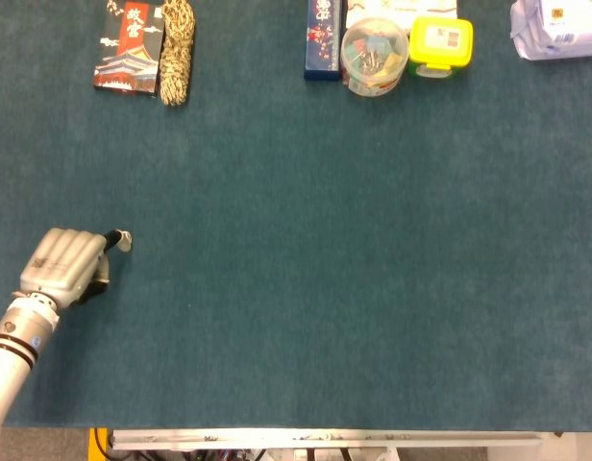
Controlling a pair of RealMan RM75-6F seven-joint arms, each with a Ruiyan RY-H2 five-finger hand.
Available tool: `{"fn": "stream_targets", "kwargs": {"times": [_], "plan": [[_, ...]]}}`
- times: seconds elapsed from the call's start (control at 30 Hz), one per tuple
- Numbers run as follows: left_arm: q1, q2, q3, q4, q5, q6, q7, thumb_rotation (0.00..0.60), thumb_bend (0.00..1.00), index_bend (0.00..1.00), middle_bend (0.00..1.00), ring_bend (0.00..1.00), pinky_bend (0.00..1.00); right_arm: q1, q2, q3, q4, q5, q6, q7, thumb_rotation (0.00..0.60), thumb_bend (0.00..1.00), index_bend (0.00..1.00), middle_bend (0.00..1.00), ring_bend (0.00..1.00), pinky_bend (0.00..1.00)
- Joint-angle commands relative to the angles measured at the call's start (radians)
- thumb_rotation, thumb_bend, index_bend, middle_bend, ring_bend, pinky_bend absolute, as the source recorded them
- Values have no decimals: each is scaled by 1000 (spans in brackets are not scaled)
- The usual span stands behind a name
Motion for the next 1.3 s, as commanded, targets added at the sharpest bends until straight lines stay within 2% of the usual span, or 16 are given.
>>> {"fn": "stream_targets", "kwargs": {"times": [0.03, 0.97, 1.17, 1.23, 1.3], "plan": [[0, -2, -2, 4, -5, 4, 8, 600, 1000, 311, 1000, 1000, 1000, 0, 0, 0, 0, 0, 1, 1, 600, 102, 532, 432, 321, 454], [14, -35, -27, 28, -21, 78, 75, 600, 1000, 312, 1000, 1000, 1000, -2, 3, 0, -1, -3, 5, 4, 600, 102, 532, 432, 321, 454], [57, -24, -21, 10, 72, 190, 46, 600, 1000, 314, 1000, 991, 1000, -5, 8, 3, -3, -3, 13, 12, 600, 102, 532, 432, 321, 454], [81, -12, -21, 12, 123, 250, 10, 600, 1000, 307, 1000, 940, 999, -7, 9, 4, -4, -4, 18, 12, 600, 101, 532, 432, 321, 455], [101, 1, -24, 17, 160, 302, -18, 600, 1000, 291, 1000, 843, 984, -9, 9, 5, -5, -4, 22, 12, 600, 101, 532, 432, 321, 454]]}}
